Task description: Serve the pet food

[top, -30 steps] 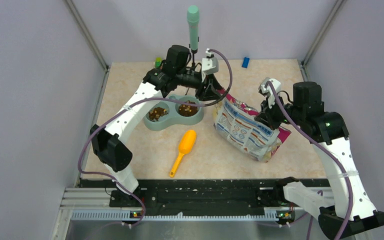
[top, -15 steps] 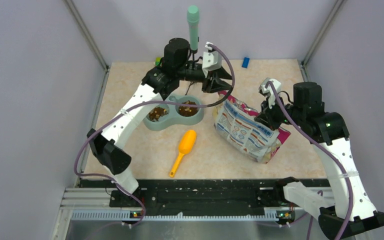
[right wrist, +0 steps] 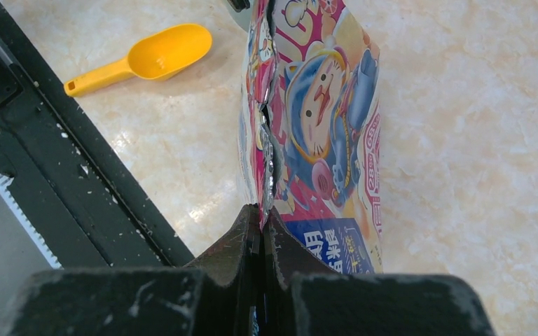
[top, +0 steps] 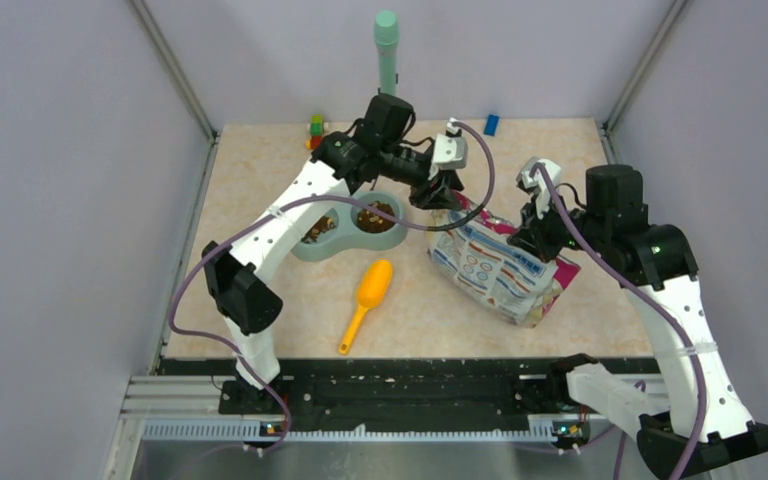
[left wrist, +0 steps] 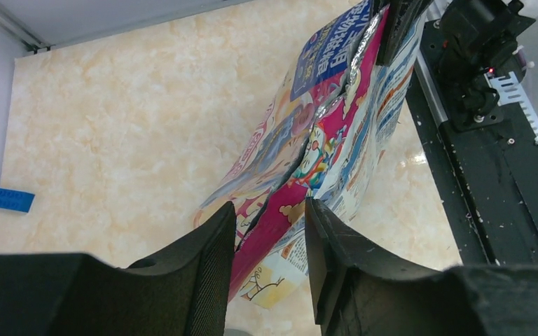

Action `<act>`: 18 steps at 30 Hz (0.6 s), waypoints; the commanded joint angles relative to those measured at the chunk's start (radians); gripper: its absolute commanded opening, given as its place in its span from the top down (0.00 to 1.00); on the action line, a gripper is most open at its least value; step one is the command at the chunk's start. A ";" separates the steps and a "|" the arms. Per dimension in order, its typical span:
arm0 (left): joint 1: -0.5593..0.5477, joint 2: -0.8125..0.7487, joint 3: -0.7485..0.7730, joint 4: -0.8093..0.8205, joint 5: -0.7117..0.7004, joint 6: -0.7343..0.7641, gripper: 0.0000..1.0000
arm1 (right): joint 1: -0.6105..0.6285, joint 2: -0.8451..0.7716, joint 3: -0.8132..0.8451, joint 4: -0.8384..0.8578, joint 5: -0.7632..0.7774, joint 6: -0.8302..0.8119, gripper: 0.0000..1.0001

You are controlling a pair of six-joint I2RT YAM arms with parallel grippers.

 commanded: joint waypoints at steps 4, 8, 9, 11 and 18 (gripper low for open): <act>0.004 -0.026 -0.003 -0.092 -0.083 0.062 0.68 | 0.011 -0.048 0.047 0.111 -0.090 0.010 1.00; 0.004 -0.034 -0.016 -0.087 -0.129 0.062 0.57 | 0.010 -0.050 0.060 0.098 -0.082 0.005 1.00; 0.004 -0.034 -0.017 -0.084 -0.152 0.066 0.56 | 0.010 -0.051 0.064 0.095 -0.079 0.003 1.00; 0.003 -0.046 -0.025 -0.046 -0.205 0.054 0.55 | 0.011 -0.051 0.073 0.088 -0.075 0.000 1.00; 0.079 -0.206 -0.217 0.273 -0.163 -0.079 0.47 | 0.011 -0.054 0.077 0.083 -0.083 0.010 1.00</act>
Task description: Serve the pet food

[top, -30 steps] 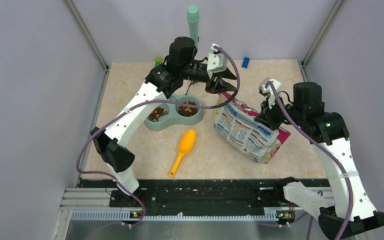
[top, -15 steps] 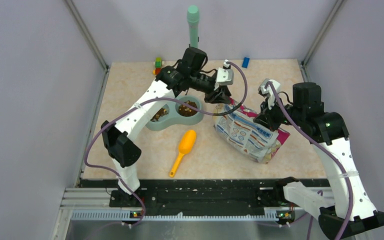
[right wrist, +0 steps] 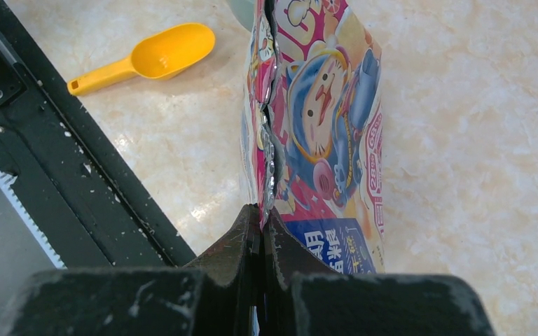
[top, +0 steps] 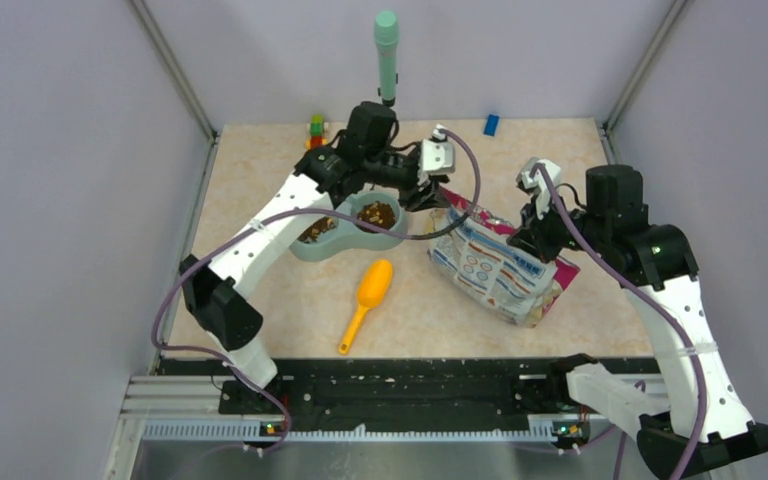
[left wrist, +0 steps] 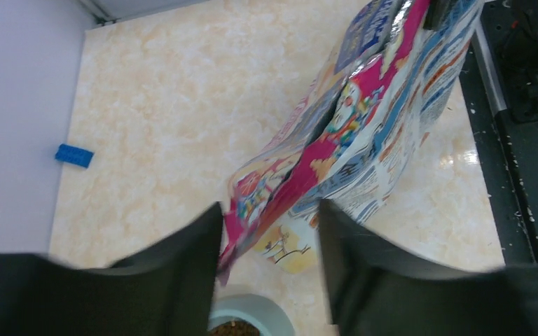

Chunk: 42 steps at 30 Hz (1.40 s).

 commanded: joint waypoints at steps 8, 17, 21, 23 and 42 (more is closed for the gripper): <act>0.203 -0.100 -0.149 0.234 0.173 -0.217 0.07 | 0.009 -0.063 0.054 0.118 -0.100 0.034 1.00; 0.213 -0.030 -0.215 0.475 0.355 -0.420 0.10 | 0.010 -0.067 0.050 0.107 -0.100 0.031 1.00; 0.208 -0.019 -0.274 0.746 0.407 -0.642 0.12 | 0.009 -0.067 0.047 0.106 -0.100 0.031 1.00; 0.201 -0.012 -0.288 0.818 0.426 -0.696 0.13 | 0.010 -0.068 0.046 0.107 -0.098 0.031 1.00; 0.163 0.058 -0.227 0.701 0.463 -0.686 1.00 | 0.009 -0.066 0.041 0.111 -0.086 0.028 1.00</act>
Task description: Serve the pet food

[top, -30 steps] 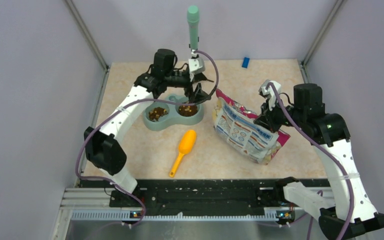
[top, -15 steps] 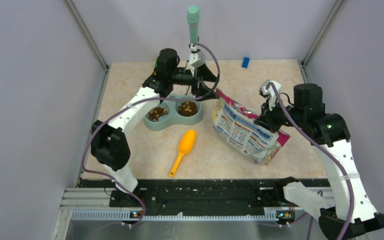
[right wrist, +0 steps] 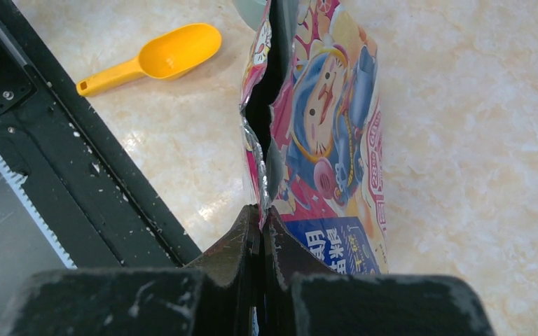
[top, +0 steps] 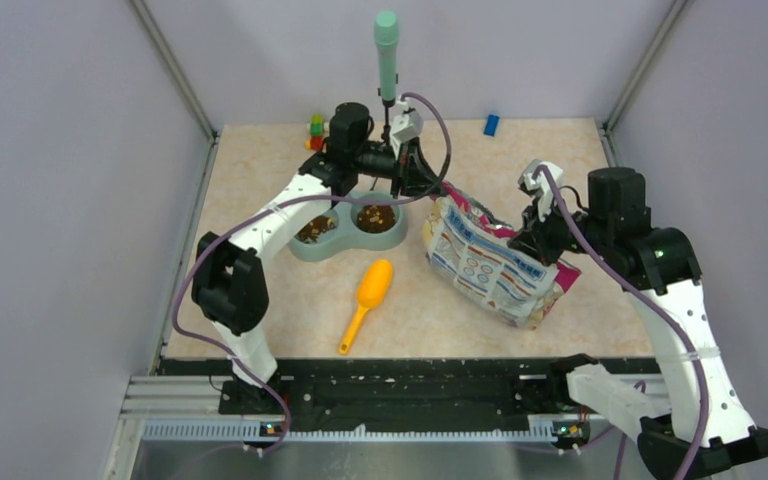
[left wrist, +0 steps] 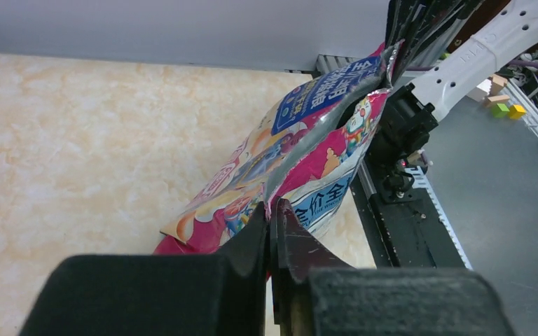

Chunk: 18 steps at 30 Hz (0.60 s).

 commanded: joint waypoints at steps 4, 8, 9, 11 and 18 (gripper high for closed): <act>-0.002 -0.028 0.020 0.030 -0.112 0.000 1.00 | 0.009 -0.059 0.062 0.117 -0.001 0.042 0.95; -0.002 -0.057 0.002 0.082 -0.176 -0.009 1.00 | 0.009 -0.093 0.092 0.060 0.138 0.063 0.55; -0.002 -0.060 0.002 0.089 -0.184 -0.010 1.00 | 0.009 -0.104 0.098 0.048 0.167 0.073 0.48; 0.000 -0.063 0.000 0.097 -0.197 -0.008 1.00 | 0.009 -0.118 0.121 0.015 0.207 0.092 0.45; 0.013 -0.079 -0.018 0.139 -0.200 -0.018 1.00 | 0.009 -0.128 0.154 -0.114 0.315 0.113 0.47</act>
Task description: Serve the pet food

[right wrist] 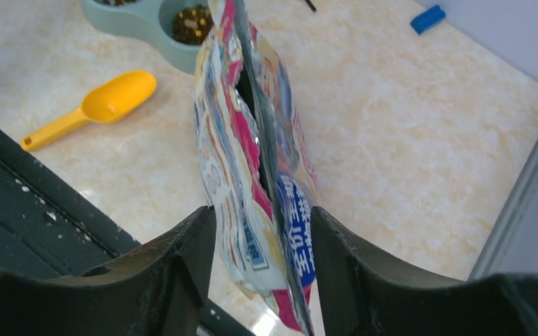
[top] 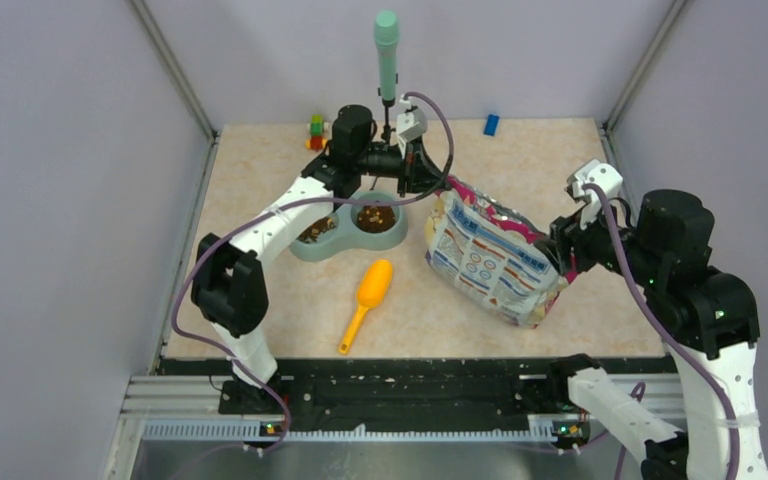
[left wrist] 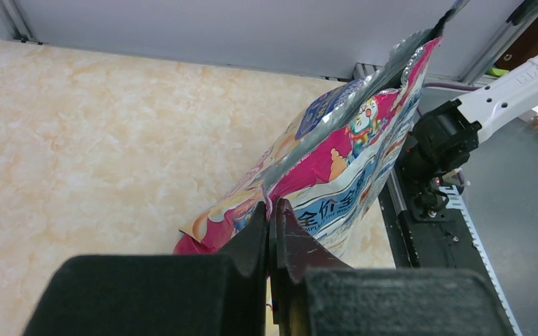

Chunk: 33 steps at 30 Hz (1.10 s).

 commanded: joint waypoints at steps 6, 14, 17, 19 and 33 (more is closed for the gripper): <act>0.030 -0.087 -0.028 0.117 -0.059 -0.013 1.00 | 0.008 -0.021 0.005 -0.143 0.132 0.028 0.58; 0.037 -0.102 -0.042 0.139 -0.079 -0.026 1.00 | 0.008 0.025 -0.019 -0.156 0.107 -0.005 0.75; 0.038 -0.107 -0.045 0.142 -0.080 -0.026 1.00 | 0.009 0.024 -0.042 -0.154 0.127 -0.008 0.65; 0.041 -0.110 -0.044 0.142 -0.080 -0.028 1.00 | 0.008 0.020 -0.060 -0.150 0.172 -0.012 0.56; 0.109 -0.136 -0.037 0.068 0.006 0.002 1.00 | 0.009 0.014 -0.011 -0.259 0.060 -0.063 1.00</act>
